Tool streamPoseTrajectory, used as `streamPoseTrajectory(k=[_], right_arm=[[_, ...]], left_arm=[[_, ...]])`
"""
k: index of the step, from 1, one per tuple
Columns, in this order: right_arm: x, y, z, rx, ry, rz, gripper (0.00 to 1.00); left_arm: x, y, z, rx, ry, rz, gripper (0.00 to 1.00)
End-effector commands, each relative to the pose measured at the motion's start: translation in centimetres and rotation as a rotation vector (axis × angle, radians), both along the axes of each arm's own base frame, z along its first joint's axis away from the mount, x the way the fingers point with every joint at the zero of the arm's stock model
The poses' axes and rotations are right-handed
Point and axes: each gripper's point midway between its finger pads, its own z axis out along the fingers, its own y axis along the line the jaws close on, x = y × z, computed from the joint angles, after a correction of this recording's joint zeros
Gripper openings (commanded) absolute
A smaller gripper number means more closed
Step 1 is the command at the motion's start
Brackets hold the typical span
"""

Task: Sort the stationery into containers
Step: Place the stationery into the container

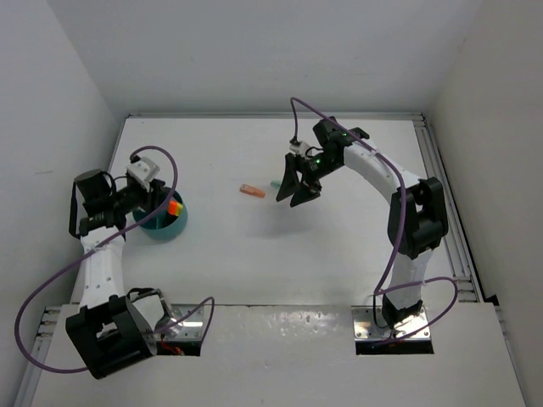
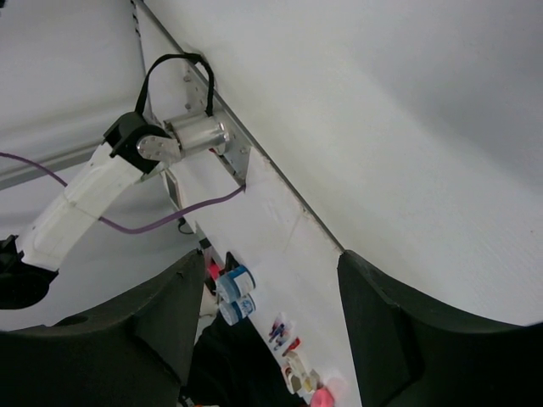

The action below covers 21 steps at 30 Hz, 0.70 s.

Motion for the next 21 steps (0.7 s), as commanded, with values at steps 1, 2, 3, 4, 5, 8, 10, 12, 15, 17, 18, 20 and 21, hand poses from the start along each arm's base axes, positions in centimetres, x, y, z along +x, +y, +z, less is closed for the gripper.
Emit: streamPoseTrajectory(k=[1,2,3,4,5,8,10,12,15,17,18,20,21], right_arm=[[0.7,0.1,1.3,0.004,-0.083,0.019,0.63],[0.8,0.0,1.4,-0.007,-0.09,0.018,0.62],[1.1,-0.2,1.1,-0.026,-0.101,0.013,0.61],[1.2,-0.2,1.0,-0.031,-0.105,0.015,0.61],[1.3,-0.2,1.0,-0.032,-0.107,0.016,0.6],[1.4,-0.2,0.8,-0.04,-0.11,0.018,0.6],[1.4,-0.3,0.7,-0.044,-0.115,0.022,0.6],[1.3,-0.4,0.5,-0.051,-0.109,0.024,0.6],[1.2,-0.5,0.4,-0.057,-0.1,0.027,0.59],[1.2,-0.5,0.4,-0.056,-0.105,0.027,0.6],[1.2,-0.5,0.4,-0.057,-0.103,0.027,0.6],[1.3,-0.5,0.3,-0.058,-0.101,0.026,0.6],[1.2,-0.5,0.3,-0.057,-0.1,0.027,0.59]], left_arm=[[-0.3,0.3,2.2,0.056,-0.039,0.019,0.38],[0.0,1.2,2.2,0.076,-0.025,0.082,0.36],[-0.2,1.3,1.7,0.087,0.006,0.094,0.35],[0.0,1.2,2.1,0.119,0.006,0.092,0.34],[0.1,1.6,1.7,0.164,0.015,0.091,0.32],[-0.1,2.3,1.0,0.217,0.069,0.122,0.31],[-0.5,1.9,0.5,0.24,0.116,0.108,0.31],[-0.9,2.0,-0.7,0.273,0.178,0.105,0.34],[-1.5,1.8,-1.9,0.316,0.247,0.08,0.4],[-1.8,1.6,-2.6,0.34,0.285,0.068,0.42],[-1.8,1.6,-2.8,0.348,0.297,0.062,0.42],[-1.8,1.6,-3.4,0.383,0.317,0.067,0.41],[-1.8,1.6,-3.5,0.391,0.325,0.075,0.39]])
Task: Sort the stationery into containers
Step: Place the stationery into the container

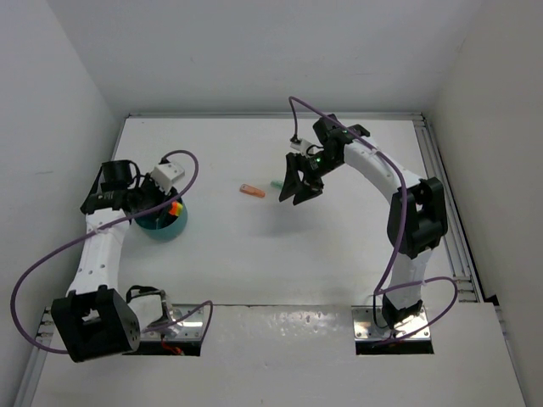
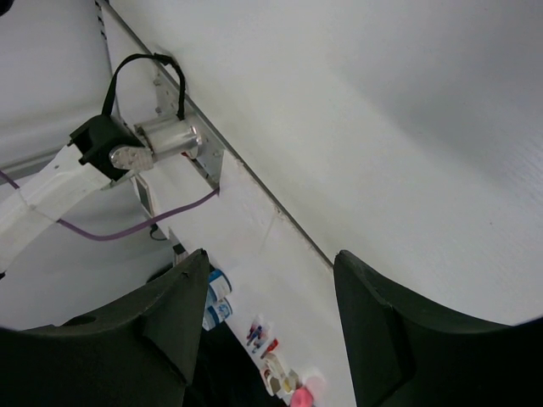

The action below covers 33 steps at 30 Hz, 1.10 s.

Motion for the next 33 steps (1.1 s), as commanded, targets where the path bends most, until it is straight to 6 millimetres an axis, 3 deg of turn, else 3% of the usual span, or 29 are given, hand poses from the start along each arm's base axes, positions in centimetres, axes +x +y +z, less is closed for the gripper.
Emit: streamPoseTrajectory(k=[1,13,22,33], right_arm=[[0.7,0.4,0.8,0.016,-0.043,0.015,0.59],[0.8,0.2,0.7,0.018,-0.033,0.005,0.6],[0.9,-0.1,0.5,0.02,-0.012,-0.004,0.6],[0.9,-0.1,0.4,0.02,-0.01,-0.001,0.6]], left_arm=[[0.1,0.8,0.4,0.094,0.011,0.017,0.39],[1.7,0.9,-1.4,0.202,0.011,0.095,0.39],[2.3,-0.4,-2.4,0.218,0.029,0.076,0.41],[3.2,0.0,-3.0,0.227,0.027,0.106,0.41]])
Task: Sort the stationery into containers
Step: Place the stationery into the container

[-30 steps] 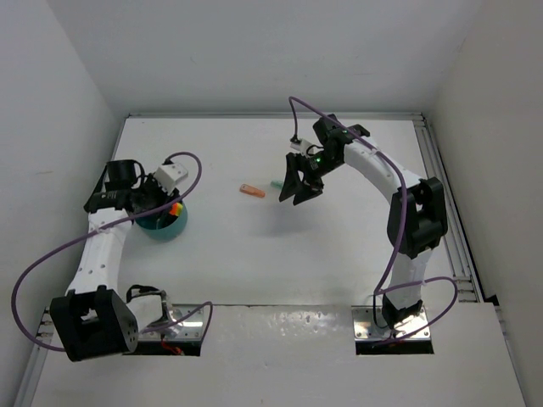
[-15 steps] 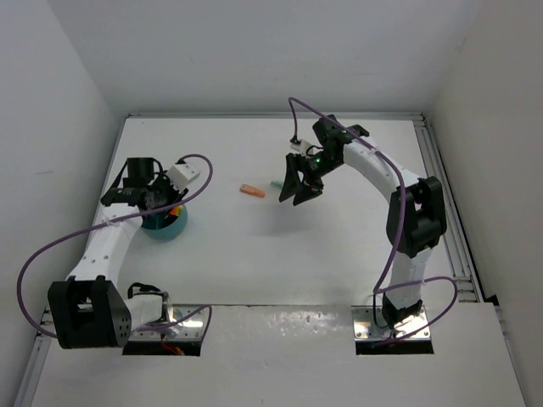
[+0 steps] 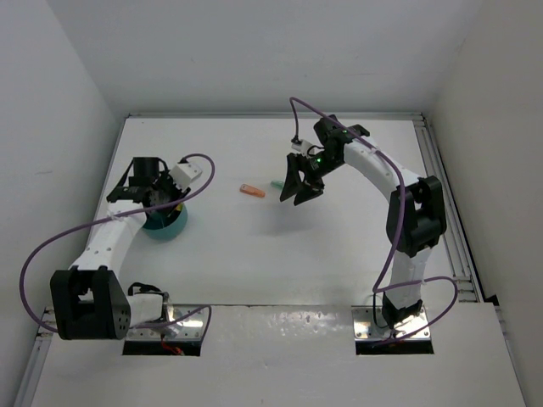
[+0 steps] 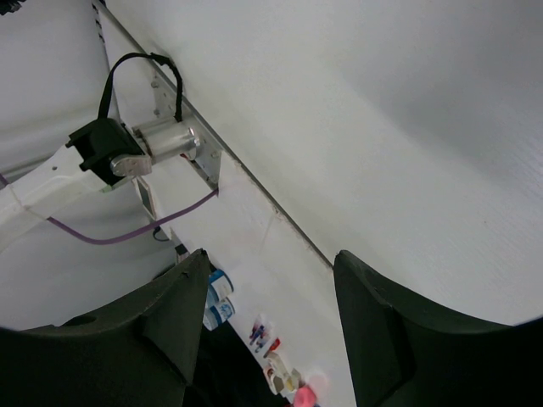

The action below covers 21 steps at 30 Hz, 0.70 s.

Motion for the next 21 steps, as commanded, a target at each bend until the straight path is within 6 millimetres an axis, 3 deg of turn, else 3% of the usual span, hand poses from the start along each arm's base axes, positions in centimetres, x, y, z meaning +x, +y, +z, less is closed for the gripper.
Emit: streamPoseTrajectory(k=[1,12,21], right_arm=[[0.5,0.3,1.0,0.028,-0.028,0.015,0.59],[0.5,0.3,1.0,0.029,-0.024,0.014,0.6],[0.7,0.2,0.9,0.022,-0.034,0.016,0.6]], left_arm=[[0.9,0.0,0.3,0.002,-0.037,0.017,0.4],[3.7,-0.2,2.0,-0.031,-0.118,0.042,0.45],[5.1,-0.9,5.9,-0.094,-0.221,0.06,0.48]])
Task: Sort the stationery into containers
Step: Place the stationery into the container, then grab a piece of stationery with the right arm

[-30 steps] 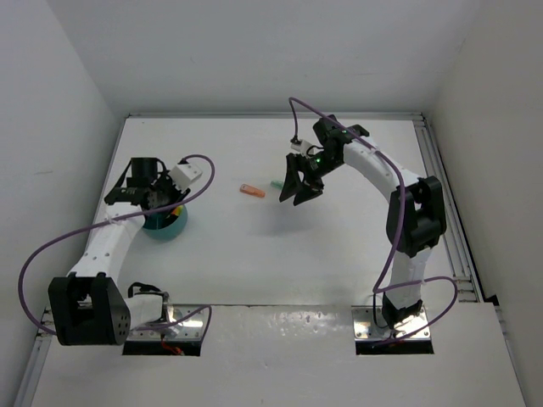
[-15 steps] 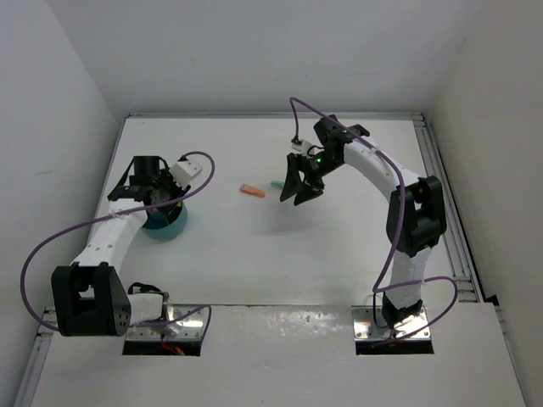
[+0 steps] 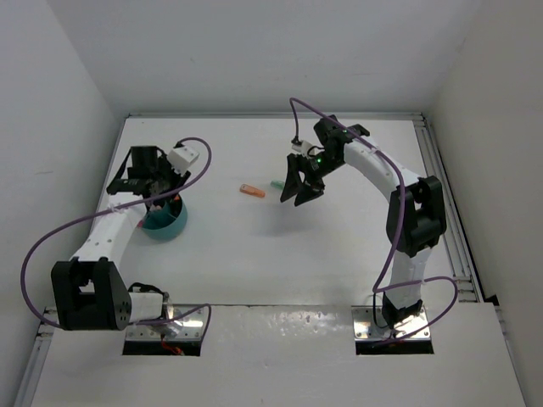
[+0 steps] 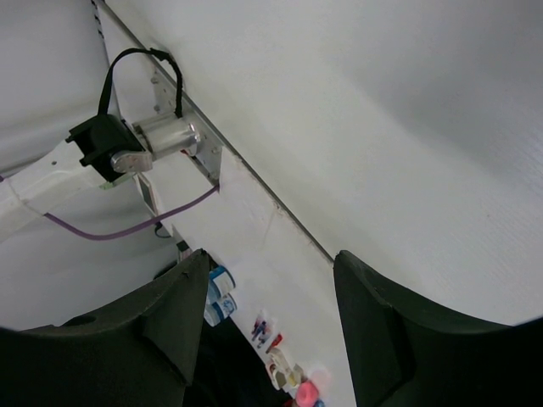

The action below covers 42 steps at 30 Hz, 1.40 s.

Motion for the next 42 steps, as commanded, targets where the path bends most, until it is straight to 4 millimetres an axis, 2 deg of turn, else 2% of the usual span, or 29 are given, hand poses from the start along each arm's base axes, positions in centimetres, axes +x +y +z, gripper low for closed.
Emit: streamPoseTrajectory(k=[1,4,6,9,10,11,12,13,14,16,19,21,24,28,36,42], right_arm=[[1.1,0.4,0.9,0.027,-0.048,0.013,0.59],[1.3,0.4,0.9,0.021,-0.061,0.017,0.59],[1.8,0.2,0.7,0.008,-0.089,0.02,0.59],[4.4,-0.4,-0.1,-0.067,-0.23,0.024,0.59],[5.8,-0.3,0.1,-0.088,-0.31,0.03,0.59],[7.3,-1.2,-1.3,-0.178,-0.358,0.025,0.58],[8.4,-1.7,-1.9,-0.22,-0.427,0.068,0.57],[10.0,-1.7,-1.5,-0.255,-0.502,0.078,0.57],[11.4,-2.7,-3.1,-0.339,-0.533,0.087,0.56],[13.6,-3.0,-3.5,-0.391,-0.642,0.141,0.56],[16.1,-3.9,-5.1,-0.469,-0.733,0.181,0.56],[17.0,-4.0,-6.3,-0.498,-0.756,0.21,0.57],[17.5,-3.6,-7.2,-0.501,-0.772,0.248,0.61],[17.7,-2.8,-9.0,-0.493,-0.776,0.281,0.66],[16.6,-1.4,-11.7,-0.465,-0.736,0.336,0.66],[16.1,-0.8,-13.9,-0.487,-0.725,0.372,0.61]], left_arm=[[1.6,-0.8,4.2,-0.042,-0.125,0.0,0.48],[1.7,-1.0,5.4,-0.065,-0.157,0.007,0.48],[1.8,-1.6,7.5,-0.098,-0.213,-0.005,0.49],[1.7,-2.9,10.1,-0.178,-0.26,-0.029,0.51],[1.5,-3.7,10.7,-0.217,-0.262,-0.053,0.52],[1.2,-4.2,10.7,-0.238,-0.242,-0.067,0.53],[1.1,-4.5,11.3,-0.256,-0.242,-0.079,0.56],[0.9,-5.3,11.4,-0.289,-0.227,-0.106,0.57],[0.5,-5.8,11.2,-0.312,-0.205,-0.124,0.58],[-0.1,-6.8,11.3,-0.35,-0.18,-0.168,0.62],[-1.2,-8.5,11.3,-0.427,-0.149,-0.229,0.67],[-1.5,-8.9,11.5,-0.459,-0.142,-0.235,0.68],[-1.8,-9.6,11.5,-0.5,-0.131,-0.252,0.7],[-2.1,-9.8,10.5,-0.509,-0.11,-0.259,0.7],[-2.5,-9.7,10.2,-0.501,-0.111,-0.262,0.69],[-3.0,-10.0,9.6,-0.54,-0.102,-0.24,0.69]])
